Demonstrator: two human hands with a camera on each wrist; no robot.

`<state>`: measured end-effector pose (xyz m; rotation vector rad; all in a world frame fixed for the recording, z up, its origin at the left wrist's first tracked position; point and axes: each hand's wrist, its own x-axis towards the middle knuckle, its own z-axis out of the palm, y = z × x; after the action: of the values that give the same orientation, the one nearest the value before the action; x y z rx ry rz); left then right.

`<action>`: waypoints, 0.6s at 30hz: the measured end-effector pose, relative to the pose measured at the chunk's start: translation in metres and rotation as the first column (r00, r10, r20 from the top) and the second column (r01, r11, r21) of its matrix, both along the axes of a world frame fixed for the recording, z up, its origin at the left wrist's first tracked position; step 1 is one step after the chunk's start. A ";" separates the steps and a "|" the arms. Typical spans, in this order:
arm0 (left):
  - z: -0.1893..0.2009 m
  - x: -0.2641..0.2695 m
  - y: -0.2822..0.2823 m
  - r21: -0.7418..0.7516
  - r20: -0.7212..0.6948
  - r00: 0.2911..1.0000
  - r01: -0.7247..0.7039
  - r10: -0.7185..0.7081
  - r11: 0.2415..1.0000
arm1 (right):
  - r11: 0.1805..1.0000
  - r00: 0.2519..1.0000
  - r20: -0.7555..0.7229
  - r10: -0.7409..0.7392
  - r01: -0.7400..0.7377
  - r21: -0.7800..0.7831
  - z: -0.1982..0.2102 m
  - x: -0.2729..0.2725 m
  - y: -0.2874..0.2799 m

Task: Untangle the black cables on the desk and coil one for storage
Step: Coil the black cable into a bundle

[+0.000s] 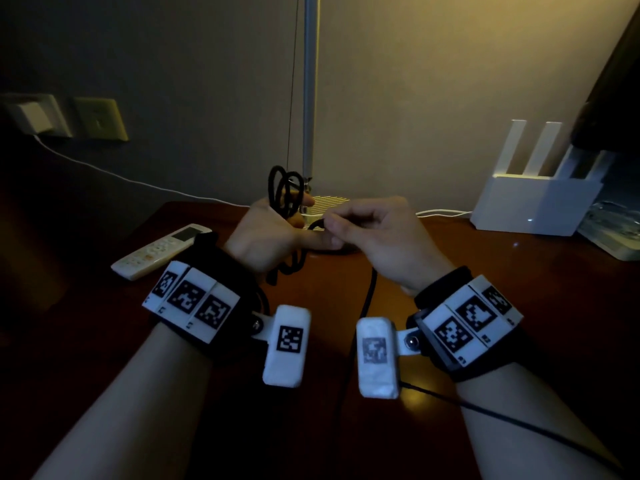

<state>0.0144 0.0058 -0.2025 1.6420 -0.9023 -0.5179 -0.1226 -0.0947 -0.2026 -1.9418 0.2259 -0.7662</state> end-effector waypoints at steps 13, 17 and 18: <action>-0.010 0.005 -0.008 -0.258 -0.129 0.962 -0.267 0.241 0.929 | 0.929 0.922 -0.388 0.025 -0.165 -0.331 0.006 -0.015 -0.012; -0.011 0.000 -0.007 -0.180 0.115 0.983 -0.122 0.144 0.976 | 0.898 0.910 -0.390 0.139 -0.281 -0.338 0.014 -0.015 -0.001; -0.010 -0.002 -0.006 -0.131 0.161 0.982 -0.075 0.096 0.988 | 0.895 0.913 -0.377 0.155 -0.291 -0.337 0.015 -0.015 0.001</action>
<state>0.0126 0.0002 -0.2125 1.6192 -0.9617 -0.2620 -0.1376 -0.0940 -0.1874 -2.4261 0.0516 -0.3250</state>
